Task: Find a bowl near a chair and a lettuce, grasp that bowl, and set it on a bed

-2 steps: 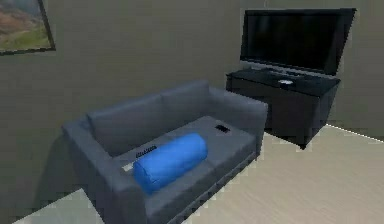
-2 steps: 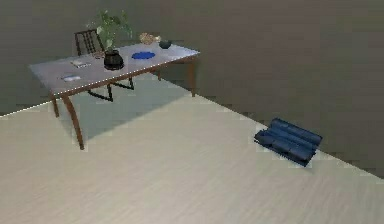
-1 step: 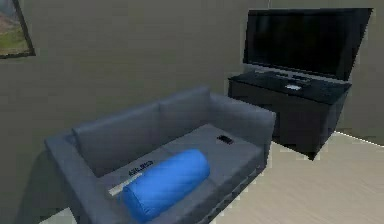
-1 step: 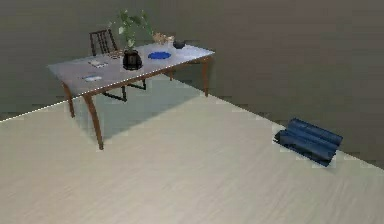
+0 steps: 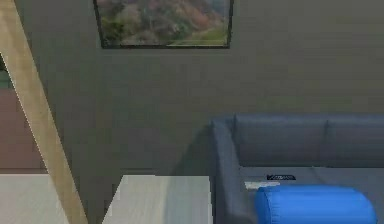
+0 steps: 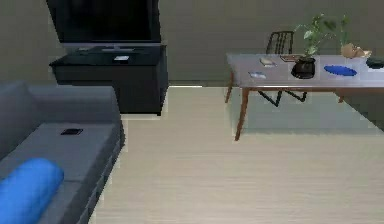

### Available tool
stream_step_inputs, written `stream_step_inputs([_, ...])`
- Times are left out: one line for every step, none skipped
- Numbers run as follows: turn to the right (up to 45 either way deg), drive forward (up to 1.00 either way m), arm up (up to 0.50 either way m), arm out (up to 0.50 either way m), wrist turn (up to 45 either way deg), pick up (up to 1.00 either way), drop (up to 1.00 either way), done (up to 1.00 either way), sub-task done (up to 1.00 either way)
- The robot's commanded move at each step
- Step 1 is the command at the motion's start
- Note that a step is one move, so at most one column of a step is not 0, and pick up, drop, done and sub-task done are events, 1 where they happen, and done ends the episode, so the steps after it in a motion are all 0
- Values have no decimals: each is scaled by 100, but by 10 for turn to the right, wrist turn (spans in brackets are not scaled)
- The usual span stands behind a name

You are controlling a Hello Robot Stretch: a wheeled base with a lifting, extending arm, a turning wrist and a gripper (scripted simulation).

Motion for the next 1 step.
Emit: stream_step_inputs([-450, 0, 0, 0, 0, 0, 0, 0, 0])
